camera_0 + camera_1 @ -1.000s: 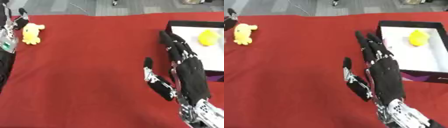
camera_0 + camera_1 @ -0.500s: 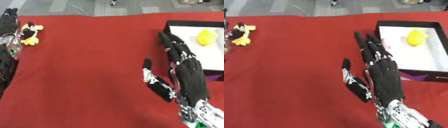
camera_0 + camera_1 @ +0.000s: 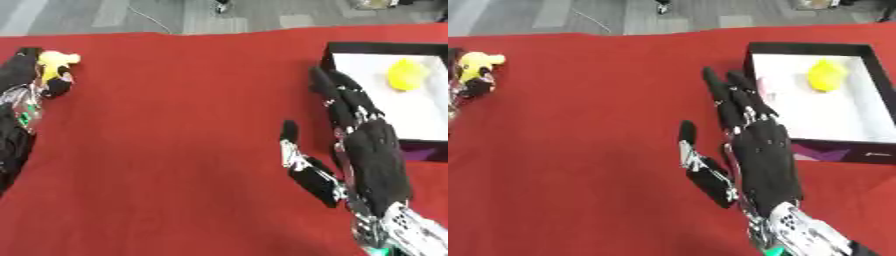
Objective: Pick up the objects with one hand, pass them to the other hand, and then place them into the box on the other side of the table.
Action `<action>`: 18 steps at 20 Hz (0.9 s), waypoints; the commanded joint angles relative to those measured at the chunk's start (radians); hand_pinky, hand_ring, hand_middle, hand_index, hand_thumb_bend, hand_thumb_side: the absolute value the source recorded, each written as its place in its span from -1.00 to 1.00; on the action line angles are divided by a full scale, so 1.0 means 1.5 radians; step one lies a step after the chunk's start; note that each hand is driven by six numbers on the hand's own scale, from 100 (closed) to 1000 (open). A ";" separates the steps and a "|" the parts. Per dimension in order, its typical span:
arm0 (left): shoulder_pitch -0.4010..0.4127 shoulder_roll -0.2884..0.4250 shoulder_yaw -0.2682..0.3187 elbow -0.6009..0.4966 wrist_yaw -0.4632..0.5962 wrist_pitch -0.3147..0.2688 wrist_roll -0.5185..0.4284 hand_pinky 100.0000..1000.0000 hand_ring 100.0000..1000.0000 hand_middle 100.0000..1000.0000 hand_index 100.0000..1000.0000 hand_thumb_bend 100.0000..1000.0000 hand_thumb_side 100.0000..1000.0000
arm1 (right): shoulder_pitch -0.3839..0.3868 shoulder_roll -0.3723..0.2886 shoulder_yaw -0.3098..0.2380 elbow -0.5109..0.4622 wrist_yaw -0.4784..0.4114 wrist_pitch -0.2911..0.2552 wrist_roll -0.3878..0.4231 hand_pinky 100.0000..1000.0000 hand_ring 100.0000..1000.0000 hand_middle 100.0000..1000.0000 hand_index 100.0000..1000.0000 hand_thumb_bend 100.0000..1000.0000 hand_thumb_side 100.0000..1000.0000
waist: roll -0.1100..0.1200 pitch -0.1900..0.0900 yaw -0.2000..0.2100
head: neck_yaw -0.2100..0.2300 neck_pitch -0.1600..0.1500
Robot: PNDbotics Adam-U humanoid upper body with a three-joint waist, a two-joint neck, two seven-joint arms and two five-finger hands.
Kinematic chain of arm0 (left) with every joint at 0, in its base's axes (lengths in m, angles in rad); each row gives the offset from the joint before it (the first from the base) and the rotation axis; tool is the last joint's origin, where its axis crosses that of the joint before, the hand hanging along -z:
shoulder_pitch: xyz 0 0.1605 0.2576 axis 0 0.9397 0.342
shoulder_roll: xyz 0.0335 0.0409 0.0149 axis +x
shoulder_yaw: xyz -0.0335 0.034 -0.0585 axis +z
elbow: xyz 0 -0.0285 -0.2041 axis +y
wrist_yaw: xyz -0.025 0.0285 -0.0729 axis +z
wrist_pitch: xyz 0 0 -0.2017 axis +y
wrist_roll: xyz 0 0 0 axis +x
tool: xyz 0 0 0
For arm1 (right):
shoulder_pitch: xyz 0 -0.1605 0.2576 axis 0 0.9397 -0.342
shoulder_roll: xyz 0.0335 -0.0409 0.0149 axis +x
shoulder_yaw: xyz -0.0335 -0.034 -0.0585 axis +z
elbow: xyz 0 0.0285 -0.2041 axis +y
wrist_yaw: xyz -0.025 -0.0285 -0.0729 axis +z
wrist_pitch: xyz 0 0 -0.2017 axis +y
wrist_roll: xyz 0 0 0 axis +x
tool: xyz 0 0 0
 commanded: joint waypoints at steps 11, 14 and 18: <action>-0.005 0.037 -0.052 0.067 0.103 -0.005 0.070 0.59 0.56 0.67 0.84 -1.00 0.02 | -0.003 0.003 0.003 -0.014 -0.006 0.003 -0.011 -0.16 0.77 0.36 0.99 -1.00 -0.29 | -0.005 -0.002 0.000 | -0.006 -0.016; -0.007 0.038 -0.085 0.110 0.126 -0.028 0.063 0.54 0.45 0.56 0.73 -1.00 -0.66 | -0.002 0.004 0.004 -0.014 -0.007 0.003 -0.012 -0.16 0.77 0.36 0.99 -1.00 -0.29 | -0.006 -0.002 -0.001 | -0.006 -0.018; -0.011 0.039 -0.117 0.144 0.164 -0.051 0.097 0.33 0.05 0.12 0.38 -1.00 -0.68 | -0.002 0.005 0.005 -0.014 -0.008 0.004 -0.013 -0.16 0.77 0.36 0.99 -1.00 -0.28 | -0.007 -0.001 -0.003 | -0.006 -0.019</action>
